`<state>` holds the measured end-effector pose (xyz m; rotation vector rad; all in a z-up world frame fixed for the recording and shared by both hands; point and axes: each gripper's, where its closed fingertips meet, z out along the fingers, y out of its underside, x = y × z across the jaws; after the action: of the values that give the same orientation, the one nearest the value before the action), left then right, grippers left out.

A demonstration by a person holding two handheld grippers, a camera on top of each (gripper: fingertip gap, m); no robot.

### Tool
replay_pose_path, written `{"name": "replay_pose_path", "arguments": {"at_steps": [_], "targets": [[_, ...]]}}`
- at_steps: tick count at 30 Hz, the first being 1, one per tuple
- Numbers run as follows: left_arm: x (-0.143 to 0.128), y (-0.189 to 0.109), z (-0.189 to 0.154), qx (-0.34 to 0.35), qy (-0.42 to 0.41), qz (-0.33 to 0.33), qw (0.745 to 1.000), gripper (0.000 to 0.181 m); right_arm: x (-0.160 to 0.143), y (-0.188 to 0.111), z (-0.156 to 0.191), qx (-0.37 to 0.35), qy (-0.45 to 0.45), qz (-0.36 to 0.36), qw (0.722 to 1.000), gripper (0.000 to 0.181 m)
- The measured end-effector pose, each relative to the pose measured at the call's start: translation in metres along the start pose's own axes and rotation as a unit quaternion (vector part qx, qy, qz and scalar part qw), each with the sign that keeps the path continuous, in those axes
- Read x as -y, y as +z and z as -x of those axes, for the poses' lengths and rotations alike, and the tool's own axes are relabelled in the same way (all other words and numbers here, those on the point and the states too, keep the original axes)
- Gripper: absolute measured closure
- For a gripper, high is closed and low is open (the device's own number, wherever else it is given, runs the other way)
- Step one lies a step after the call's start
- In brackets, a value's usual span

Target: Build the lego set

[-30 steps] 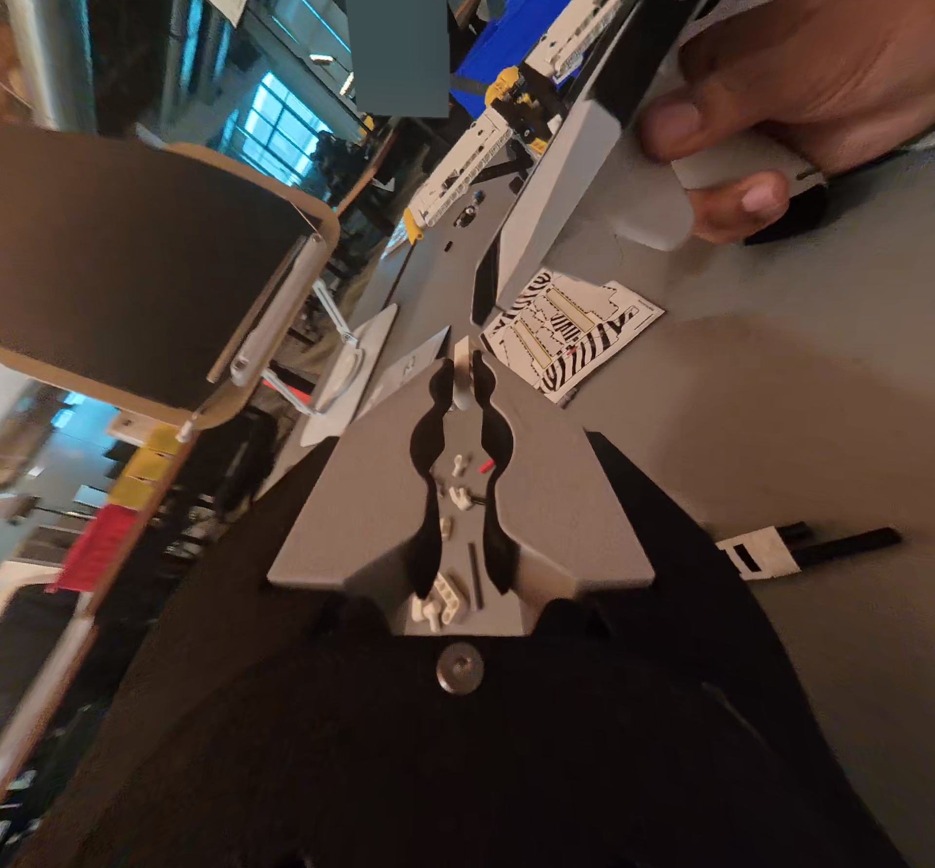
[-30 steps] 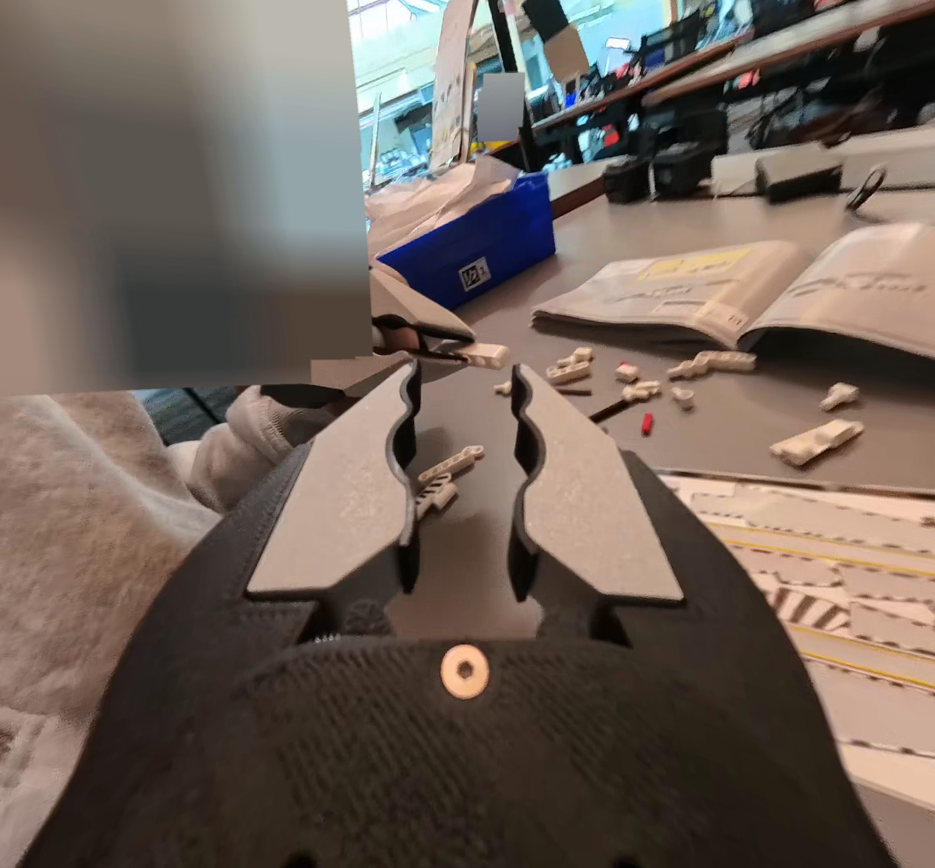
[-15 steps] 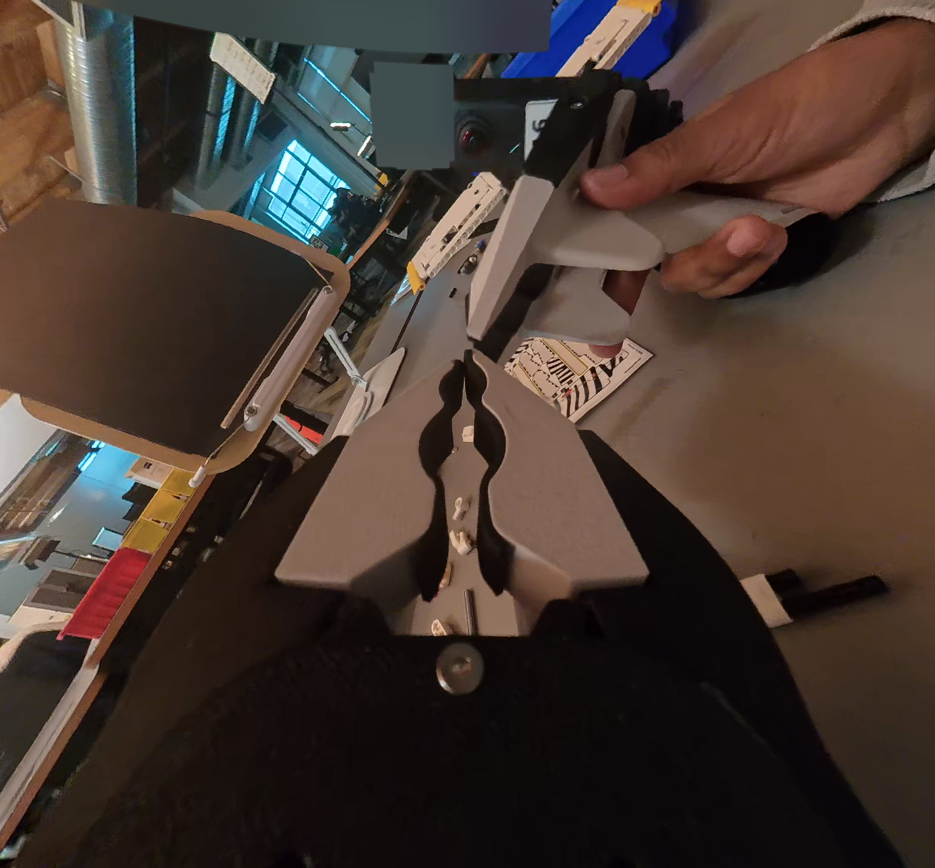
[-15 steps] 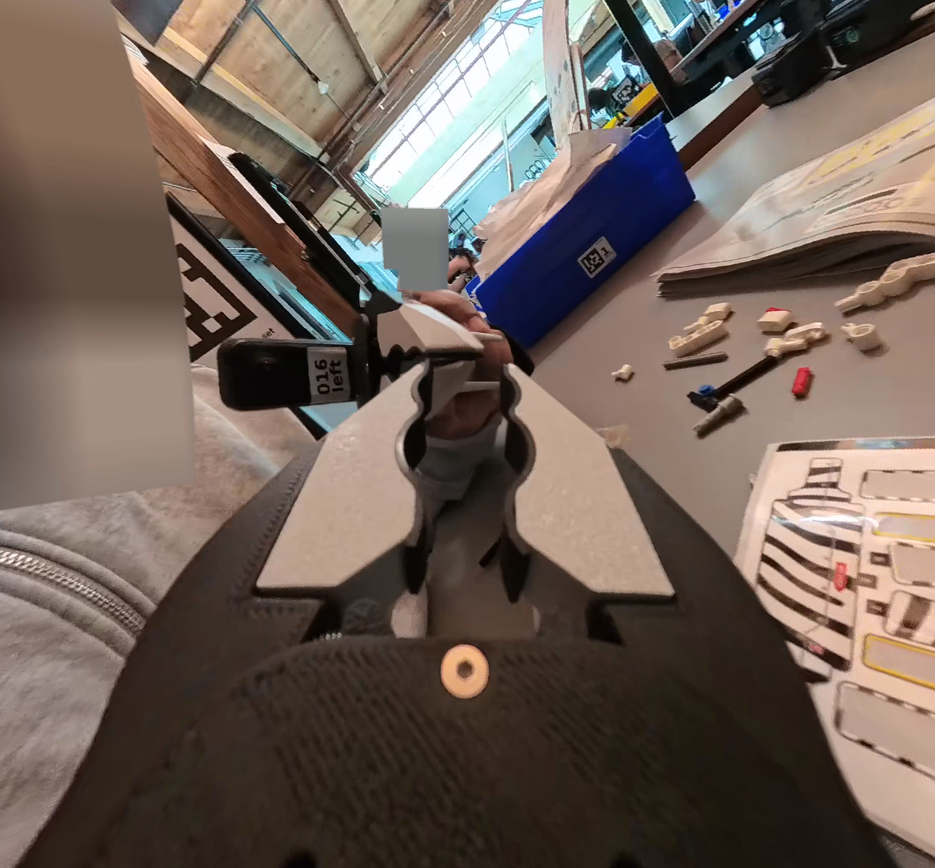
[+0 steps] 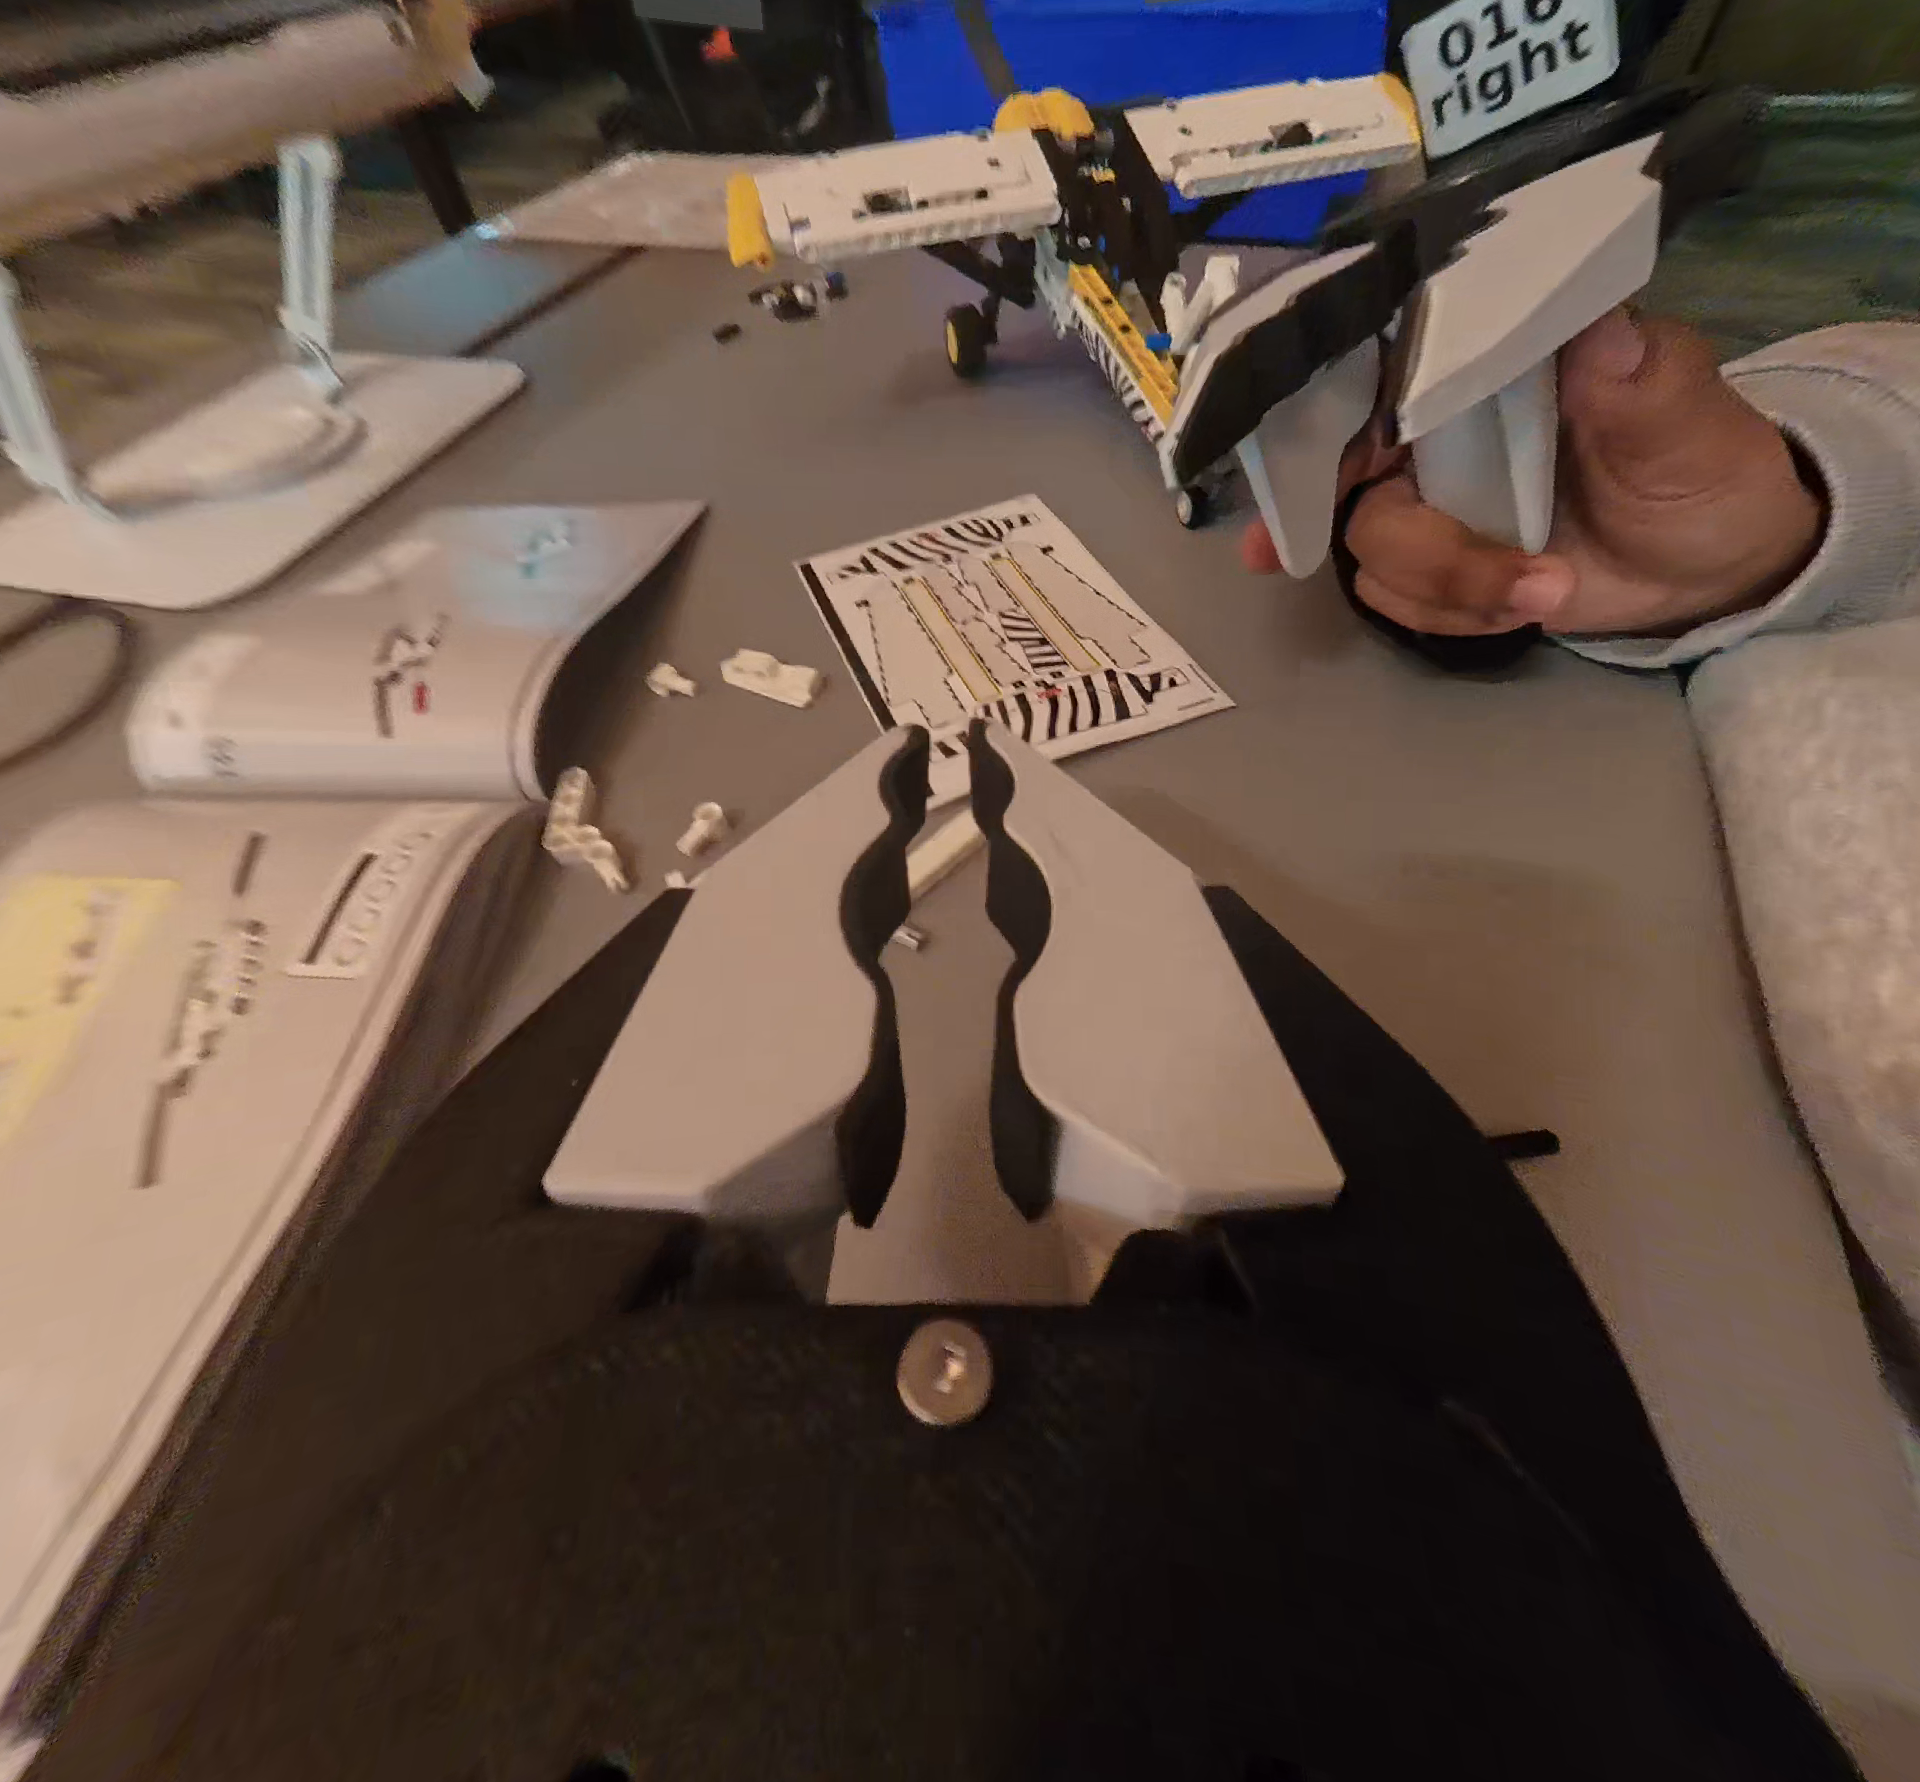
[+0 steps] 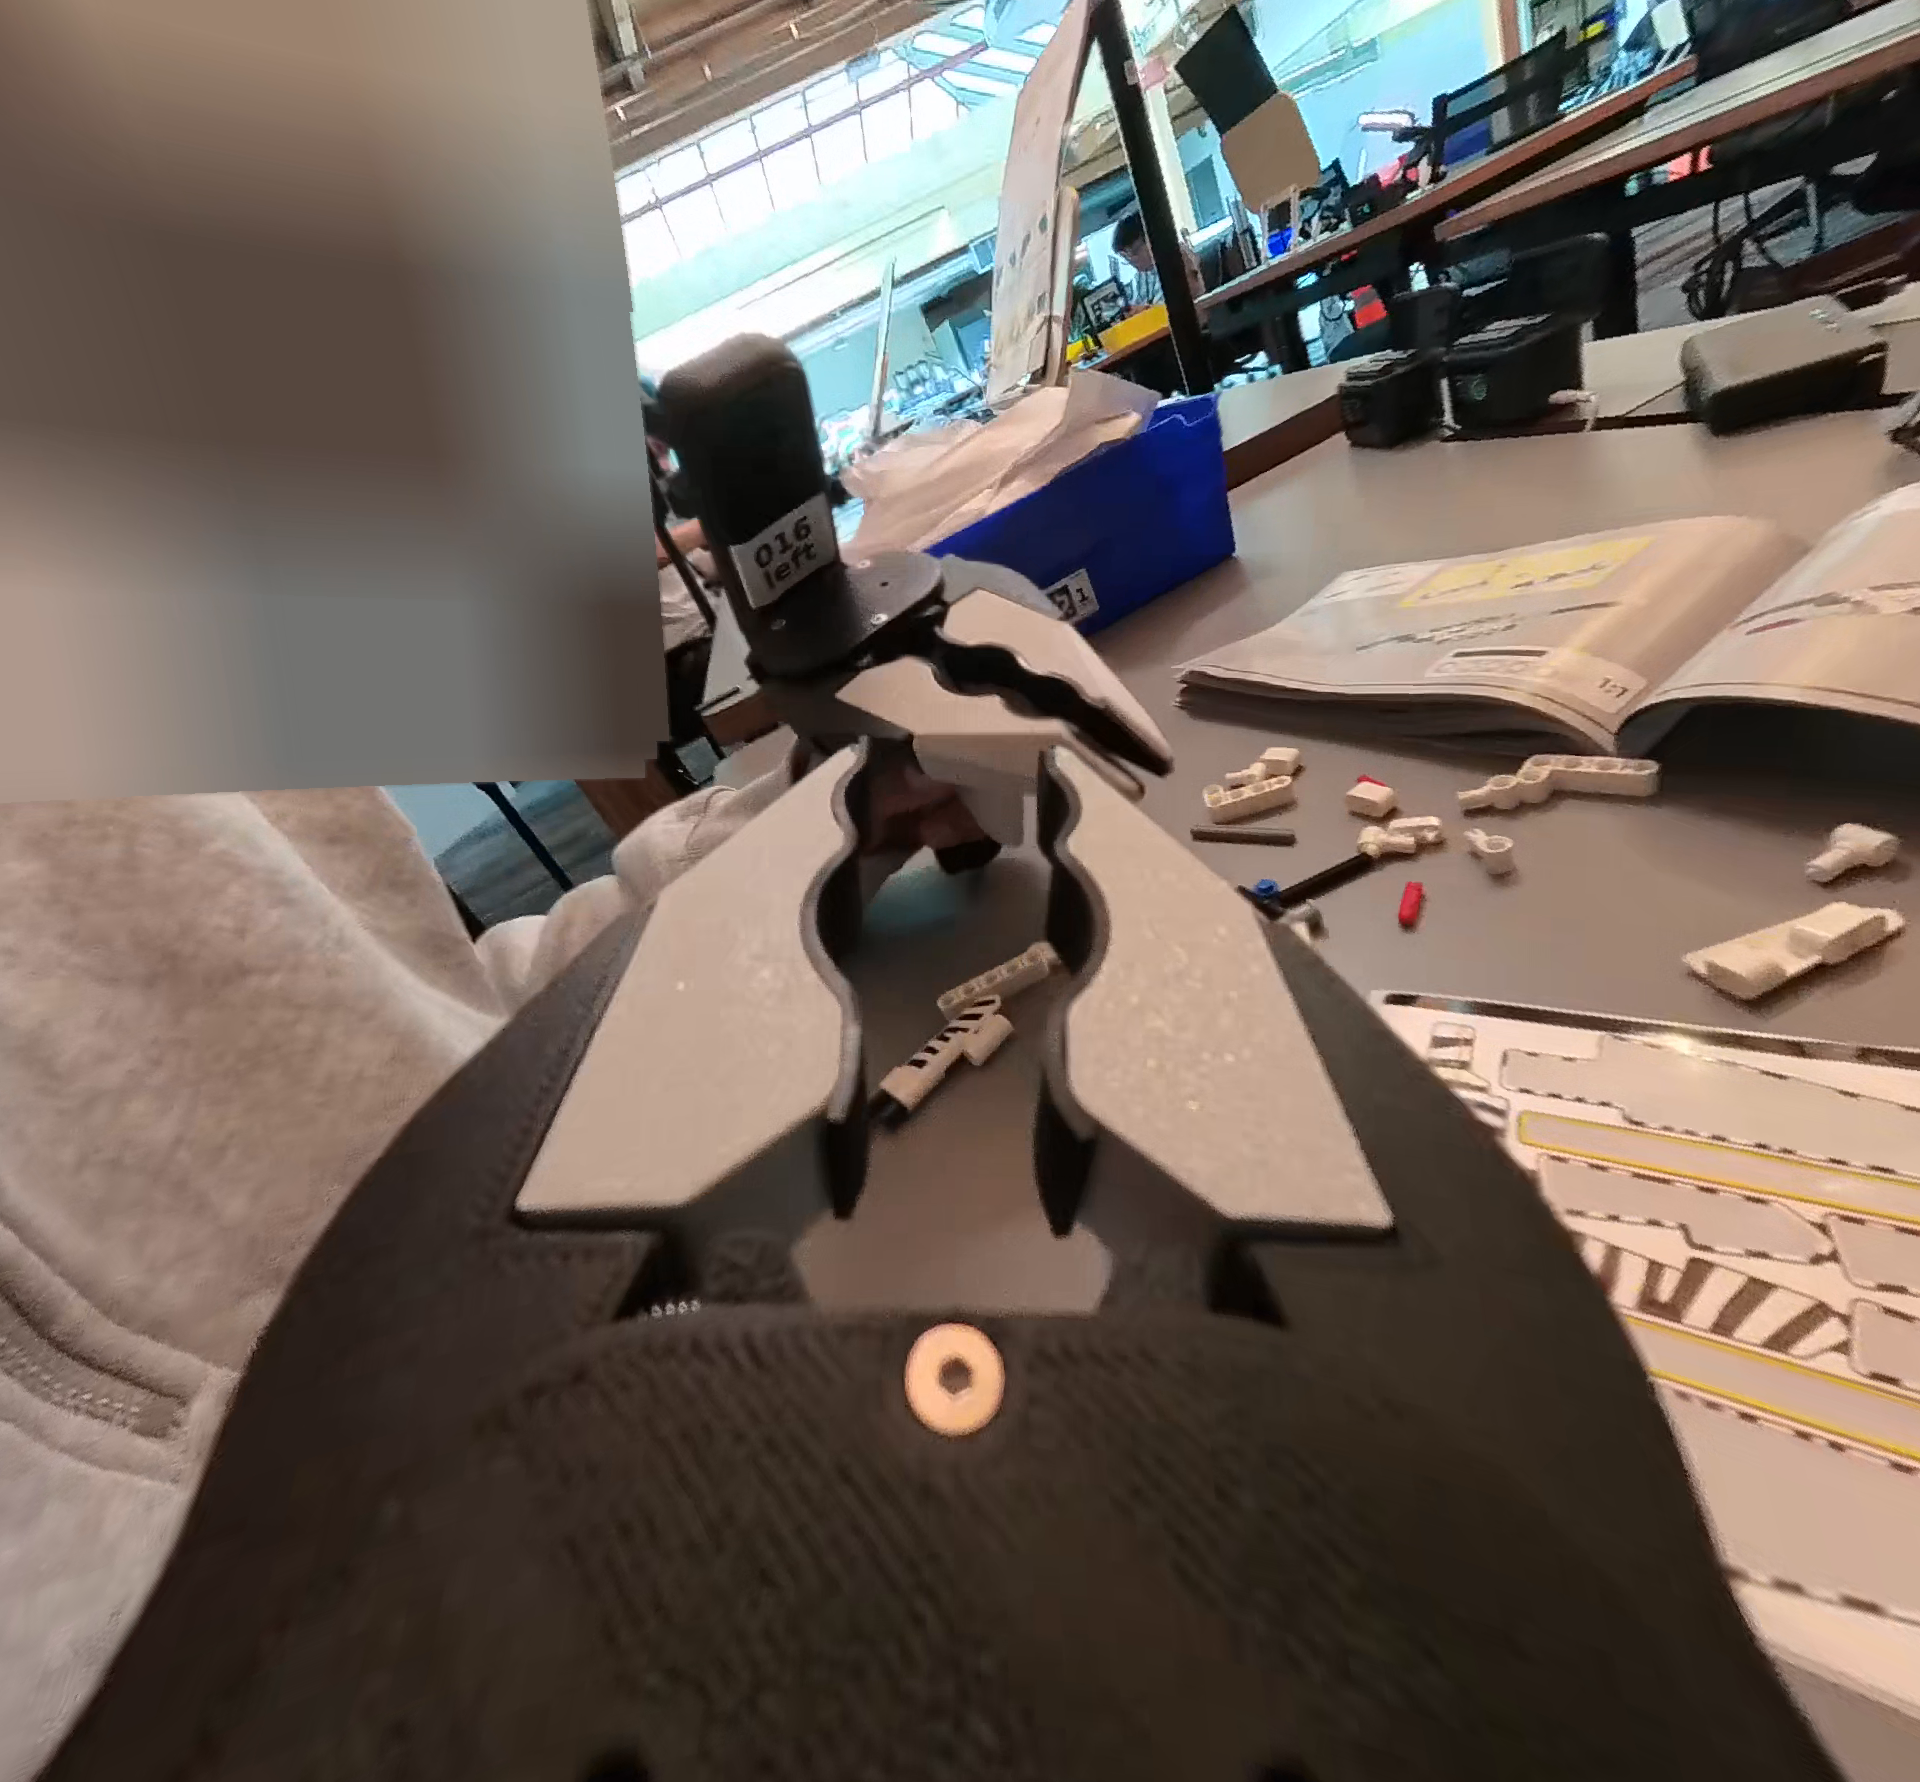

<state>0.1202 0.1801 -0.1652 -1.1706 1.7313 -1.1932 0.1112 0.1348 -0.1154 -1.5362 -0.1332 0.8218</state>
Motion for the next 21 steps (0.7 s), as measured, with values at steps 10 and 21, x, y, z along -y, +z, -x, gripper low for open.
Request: {"name": "replay_pose_path", "arguments": {"at_steps": [10,21], "targets": [[-0.048,0.028,0.009,0.017,-0.041,0.172,0.984,0.145,-0.001,0.002,0.005,0.014,0.001,-0.003,1.000,0.149],[-0.055,0.031,-0.003,-0.008,-0.012,0.199,0.980,0.173,-0.009,0.006,0.012,-0.016,-0.098,0.034,0.994,0.149]]}}
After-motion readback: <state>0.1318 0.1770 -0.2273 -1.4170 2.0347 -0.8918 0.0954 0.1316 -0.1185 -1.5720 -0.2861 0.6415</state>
